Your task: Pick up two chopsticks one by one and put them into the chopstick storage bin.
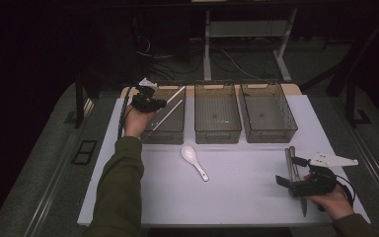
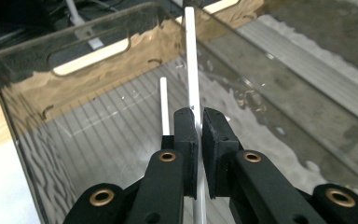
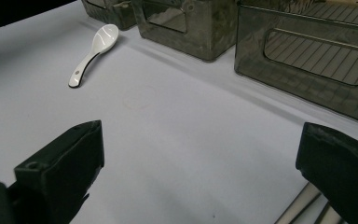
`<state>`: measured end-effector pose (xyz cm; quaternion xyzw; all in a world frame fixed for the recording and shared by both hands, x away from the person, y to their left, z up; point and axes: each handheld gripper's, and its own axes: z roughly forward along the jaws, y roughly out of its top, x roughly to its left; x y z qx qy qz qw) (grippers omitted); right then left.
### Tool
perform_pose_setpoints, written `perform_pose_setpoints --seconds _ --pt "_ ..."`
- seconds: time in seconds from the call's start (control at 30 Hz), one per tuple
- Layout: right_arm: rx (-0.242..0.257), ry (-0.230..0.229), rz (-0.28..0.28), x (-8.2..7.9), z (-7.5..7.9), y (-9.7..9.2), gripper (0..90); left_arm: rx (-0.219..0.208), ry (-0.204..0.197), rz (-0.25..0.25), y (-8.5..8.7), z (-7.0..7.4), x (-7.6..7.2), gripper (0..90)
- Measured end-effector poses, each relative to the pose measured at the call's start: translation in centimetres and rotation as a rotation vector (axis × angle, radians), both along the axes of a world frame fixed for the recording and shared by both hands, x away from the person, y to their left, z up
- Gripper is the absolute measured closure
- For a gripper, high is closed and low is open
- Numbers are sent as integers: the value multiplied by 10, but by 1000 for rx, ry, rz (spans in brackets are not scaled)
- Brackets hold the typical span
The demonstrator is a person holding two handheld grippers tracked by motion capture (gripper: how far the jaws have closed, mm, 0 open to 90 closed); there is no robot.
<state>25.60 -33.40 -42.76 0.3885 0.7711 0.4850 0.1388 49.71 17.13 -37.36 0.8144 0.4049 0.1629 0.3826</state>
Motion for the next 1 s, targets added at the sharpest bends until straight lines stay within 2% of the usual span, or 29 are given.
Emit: perform_pose_setpoints --seconds 0.17,0.2,0.27,0.37,0.47,0.6,0.7,0.87,1.0 --pt "1 3 -1 0 0 0 9 9 8 28 1 -2 2 838" --pt "1 3 -1 0 0 0 9 5 14 50 0 -3 2 835" --pt "1 3 -3 0 0 0 9 11 13 50 1 -3 2 829" --pt "1 3 -2 0 0 0 9 -8 8 57 1 -2 1 773" --pt "1 3 -2 0 0 0 9 3 -5 56 0 0 0 733" --pt "1 2 -3 0 0 0 9 1 -1 49 -2 4 -4 664" --pt "1 2 -3 -1 0 0 9 4 6 24 -1 10 -9 613" --pt "0 3 -3 -1 0 0 9 -33 -5 -2 1 22 -23 534" --pt "-1 3 -4 0 0 0 9 -55 -16 -18 0 26 -40 486"
